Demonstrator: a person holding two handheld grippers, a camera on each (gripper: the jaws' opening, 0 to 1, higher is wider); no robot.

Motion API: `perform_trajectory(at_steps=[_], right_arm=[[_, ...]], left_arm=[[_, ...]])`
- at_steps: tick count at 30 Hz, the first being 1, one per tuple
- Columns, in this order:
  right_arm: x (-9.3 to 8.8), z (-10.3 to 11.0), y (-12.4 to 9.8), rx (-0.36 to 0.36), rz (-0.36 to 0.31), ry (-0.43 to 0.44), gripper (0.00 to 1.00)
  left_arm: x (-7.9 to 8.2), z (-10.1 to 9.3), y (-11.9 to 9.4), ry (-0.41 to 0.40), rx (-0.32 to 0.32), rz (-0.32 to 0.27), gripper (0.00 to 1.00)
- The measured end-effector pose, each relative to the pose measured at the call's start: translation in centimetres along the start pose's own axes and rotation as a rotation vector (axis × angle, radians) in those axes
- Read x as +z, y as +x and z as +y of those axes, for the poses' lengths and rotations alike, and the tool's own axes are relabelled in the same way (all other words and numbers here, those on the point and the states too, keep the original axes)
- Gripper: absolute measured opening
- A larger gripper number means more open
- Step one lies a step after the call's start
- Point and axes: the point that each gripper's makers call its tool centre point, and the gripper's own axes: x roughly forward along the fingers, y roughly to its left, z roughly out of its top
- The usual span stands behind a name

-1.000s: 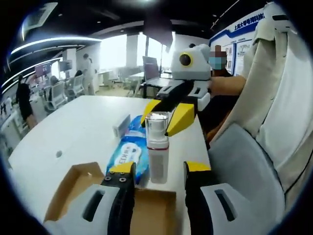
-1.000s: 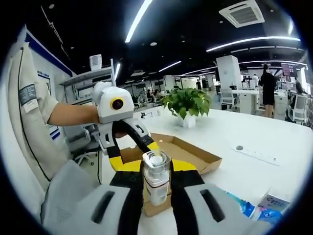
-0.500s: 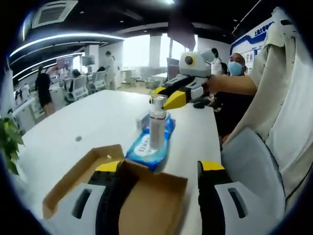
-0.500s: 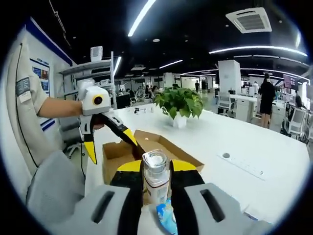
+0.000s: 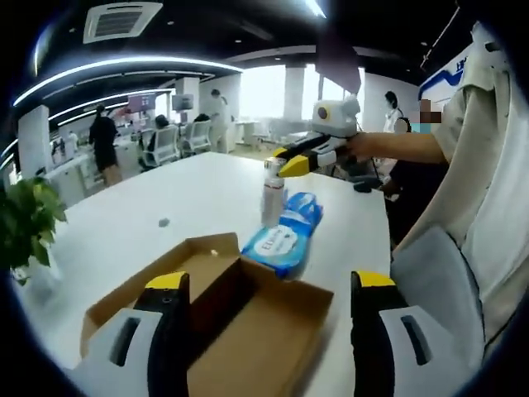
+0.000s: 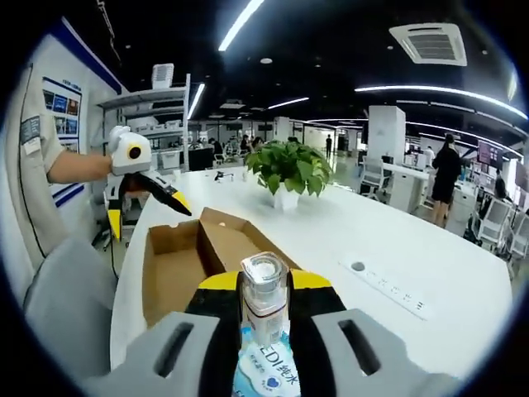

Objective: Operate the shoe box by opening the lid, removing the specified soft item, and placing it in the target area until the item is outside and the box remains undamaged.

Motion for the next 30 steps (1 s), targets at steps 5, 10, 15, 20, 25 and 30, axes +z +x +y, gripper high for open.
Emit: perform_trajectory(at_steps=[5, 10, 15, 20, 25, 30], right_arm=[[-0.7, -1.4, 0.4, -0.009, 0.005, 0.001, 0.17], [-1.6, -2.5, 1.0, 0.002, 0.015, -0.017, 0.17], [-2.6, -3.8, 1.5, 0.009, 0.026, -0.011, 0.17], [-3.6, -4.8, 2.0, 0.011, 0.04, -0.009, 0.17], [-4.5, -5.7, 2.7, 0.009, 0.054, -0.006, 0.17], [-5.5, -6.0, 3.4, 0.013, 0.071, -0.006, 0.17]], left_arm=[[-0.6, 0.5, -1.7, -0.022, 0.047, -0.003, 0.84], [-1.5, 1.0, -3.5, -0.05, 0.098, -0.006, 0.86], [-2.3, 1.6, -5.4, -0.082, 0.153, -0.011, 0.88], [-3.1, 2.0, -7.3, -0.115, 0.206, -0.023, 0.9], [-4.3, 2.2, -8.7, -0.141, 0.244, -0.017, 0.91], [-5.3, 2.5, -9.9, -0.162, 0.28, -0.009, 0.91]])
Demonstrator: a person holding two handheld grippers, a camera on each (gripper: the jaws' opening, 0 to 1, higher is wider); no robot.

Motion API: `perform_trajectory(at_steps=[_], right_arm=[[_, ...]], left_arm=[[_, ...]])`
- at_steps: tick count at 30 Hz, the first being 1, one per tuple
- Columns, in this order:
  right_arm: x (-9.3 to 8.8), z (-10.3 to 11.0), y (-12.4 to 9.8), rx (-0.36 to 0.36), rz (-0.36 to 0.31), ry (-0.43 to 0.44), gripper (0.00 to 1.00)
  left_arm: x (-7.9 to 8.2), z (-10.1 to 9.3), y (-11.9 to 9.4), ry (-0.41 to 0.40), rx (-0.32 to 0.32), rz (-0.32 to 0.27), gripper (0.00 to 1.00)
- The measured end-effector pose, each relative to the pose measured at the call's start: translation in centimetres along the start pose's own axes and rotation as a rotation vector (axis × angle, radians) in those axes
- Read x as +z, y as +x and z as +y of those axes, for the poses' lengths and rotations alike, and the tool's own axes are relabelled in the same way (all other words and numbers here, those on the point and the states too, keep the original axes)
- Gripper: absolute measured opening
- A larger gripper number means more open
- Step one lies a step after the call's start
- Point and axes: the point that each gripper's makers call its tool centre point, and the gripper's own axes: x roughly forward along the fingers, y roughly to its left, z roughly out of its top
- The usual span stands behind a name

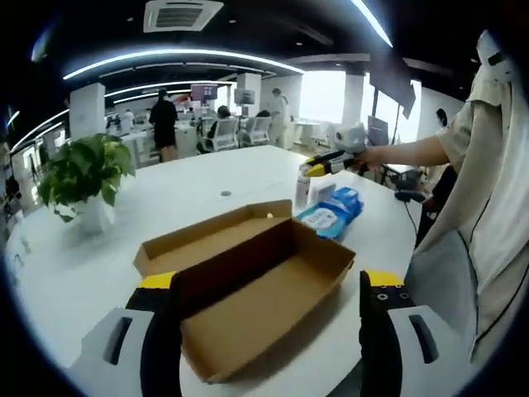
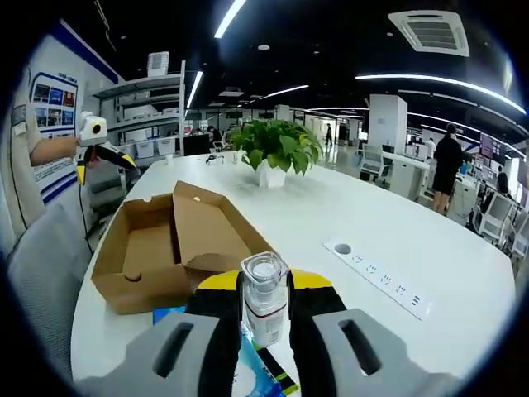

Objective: Operate the shoe box by opening the lid, removing the specified soft item, and placing it in the target area until the item is outside and the box remains undamaged.

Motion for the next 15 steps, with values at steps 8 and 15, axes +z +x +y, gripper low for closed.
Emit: perform_trajectory(at_steps=[8, 15], right_arm=[[-1.5, -1.0, 1.0, -0.011, 0.032, -0.001, 0.18], [-2.6, -1.7, 1.7, -0.024, 0.051, -0.008, 0.18]], left_arm=[[-0.9, 0.6, -0.9, -0.026, 0.035, 0.003, 0.91], [-1.5, 1.1, -1.2, -0.04, 0.06, 0.013, 0.9]])
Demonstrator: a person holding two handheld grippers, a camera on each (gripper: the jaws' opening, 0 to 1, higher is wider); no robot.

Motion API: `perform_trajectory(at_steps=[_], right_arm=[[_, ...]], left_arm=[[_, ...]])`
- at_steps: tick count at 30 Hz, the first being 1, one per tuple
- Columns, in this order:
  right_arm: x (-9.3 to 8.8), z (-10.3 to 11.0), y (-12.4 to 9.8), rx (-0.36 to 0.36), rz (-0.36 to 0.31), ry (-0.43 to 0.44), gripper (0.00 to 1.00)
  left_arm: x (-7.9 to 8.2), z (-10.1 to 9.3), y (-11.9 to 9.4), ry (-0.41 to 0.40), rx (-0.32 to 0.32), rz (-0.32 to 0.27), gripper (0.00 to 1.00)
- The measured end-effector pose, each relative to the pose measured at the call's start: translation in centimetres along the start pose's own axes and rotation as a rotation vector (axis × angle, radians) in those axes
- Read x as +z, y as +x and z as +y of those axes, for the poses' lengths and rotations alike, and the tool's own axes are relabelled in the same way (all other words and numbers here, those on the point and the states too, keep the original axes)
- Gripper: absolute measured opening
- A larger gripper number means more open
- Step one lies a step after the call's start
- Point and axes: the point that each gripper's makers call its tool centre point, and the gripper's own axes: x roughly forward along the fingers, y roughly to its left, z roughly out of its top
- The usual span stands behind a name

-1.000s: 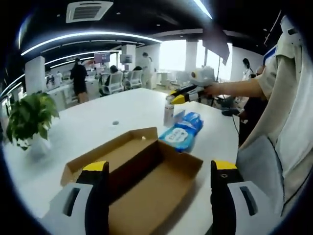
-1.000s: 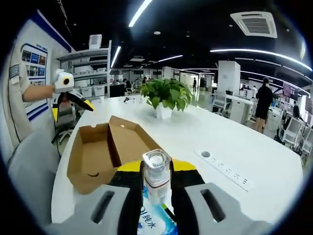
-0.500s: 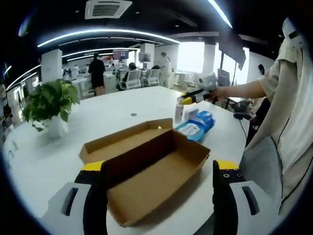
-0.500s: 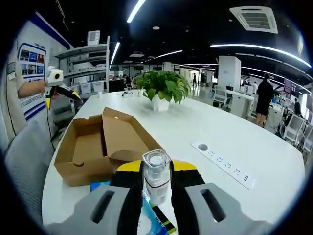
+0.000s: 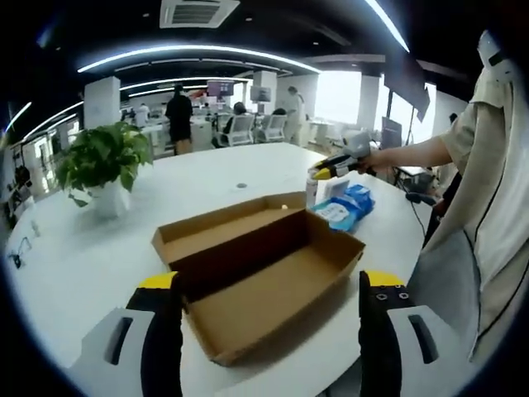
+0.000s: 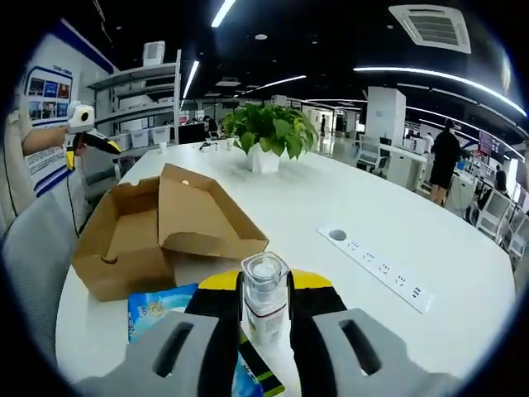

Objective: Operate the shoe box by opening the lid, removing the specified soft item, and placing it in the target area until the item is outside and the box remains undamaged.

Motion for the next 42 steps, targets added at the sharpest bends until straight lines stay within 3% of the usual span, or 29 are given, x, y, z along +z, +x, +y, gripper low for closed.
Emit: perform_trajectory(at_steps=[42], right_arm=[[-1.4, -0.2, -1.6, -0.023, 0.082, -0.019, 0.16]], left_arm=[[-2.2, 0.9, -0.4, -0.023, 0.059, 0.043, 0.76]])
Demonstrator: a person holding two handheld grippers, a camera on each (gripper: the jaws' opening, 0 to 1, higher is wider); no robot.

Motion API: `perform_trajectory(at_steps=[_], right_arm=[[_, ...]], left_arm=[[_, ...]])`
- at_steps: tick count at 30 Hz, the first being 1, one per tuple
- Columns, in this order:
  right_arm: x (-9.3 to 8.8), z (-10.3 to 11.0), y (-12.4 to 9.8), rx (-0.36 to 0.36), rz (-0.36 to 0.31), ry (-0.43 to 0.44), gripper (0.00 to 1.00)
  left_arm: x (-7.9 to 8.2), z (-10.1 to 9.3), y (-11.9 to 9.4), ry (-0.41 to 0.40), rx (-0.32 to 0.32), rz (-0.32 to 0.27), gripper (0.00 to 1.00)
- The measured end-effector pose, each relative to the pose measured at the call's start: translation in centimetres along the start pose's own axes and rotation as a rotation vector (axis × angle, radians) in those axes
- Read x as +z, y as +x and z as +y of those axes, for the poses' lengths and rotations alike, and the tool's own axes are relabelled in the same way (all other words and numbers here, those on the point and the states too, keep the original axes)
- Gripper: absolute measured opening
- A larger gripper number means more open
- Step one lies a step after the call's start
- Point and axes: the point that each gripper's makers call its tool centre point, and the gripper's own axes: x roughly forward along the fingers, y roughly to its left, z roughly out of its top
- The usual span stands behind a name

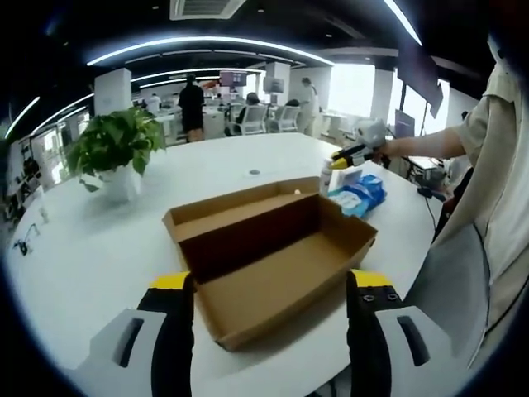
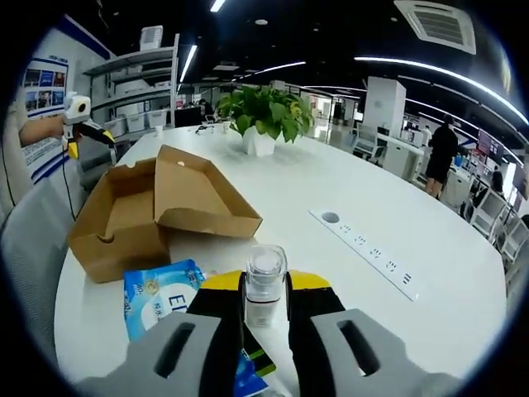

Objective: Operate the shoe box by opening the lid, removing the specified soft item, and placing it in the target area until the item is outside and the box remains undamaged.

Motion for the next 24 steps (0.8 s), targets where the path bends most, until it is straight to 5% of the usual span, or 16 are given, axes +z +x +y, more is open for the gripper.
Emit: perform_trajectory(at_steps=[18, 24], right_arm=[[-0.44, -0.49, -0.63, 0.069, 0.061, -0.037, 0.16], [-0.08, -0.3, -0.93, 0.071, 0.082, -0.031, 0.23]], left_arm=[[-0.49, 0.05, 0.13, -0.005, 0.01, 0.017, 0.75], [-0.51, -0.05, 0.19, -0.006, 0.005, 0.015, 0.74]])
